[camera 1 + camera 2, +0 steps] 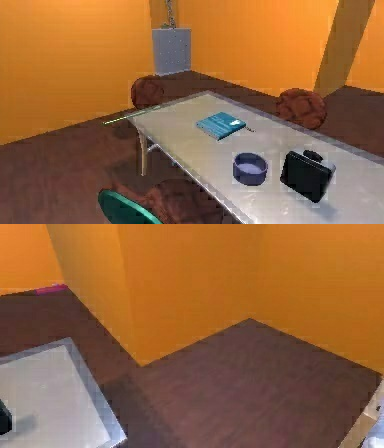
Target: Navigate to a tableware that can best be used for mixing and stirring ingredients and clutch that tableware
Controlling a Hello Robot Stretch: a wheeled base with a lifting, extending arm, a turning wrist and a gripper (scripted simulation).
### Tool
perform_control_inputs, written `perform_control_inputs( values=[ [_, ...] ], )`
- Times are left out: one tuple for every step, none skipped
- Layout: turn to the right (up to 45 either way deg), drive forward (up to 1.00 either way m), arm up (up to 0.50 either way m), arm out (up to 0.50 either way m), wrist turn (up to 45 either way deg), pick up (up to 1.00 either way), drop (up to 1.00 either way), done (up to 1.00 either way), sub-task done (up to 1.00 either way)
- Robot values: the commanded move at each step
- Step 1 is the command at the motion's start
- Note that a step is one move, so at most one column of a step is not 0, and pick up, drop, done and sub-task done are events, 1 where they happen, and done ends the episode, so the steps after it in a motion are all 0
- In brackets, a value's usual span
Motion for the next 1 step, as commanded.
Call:
perform_control_inputs(
  values=[
    [-45.0, 0.00, 0.00, 0.00, 0.0, 0.00, 0.00, 0.00, 0.00]
  ],
)
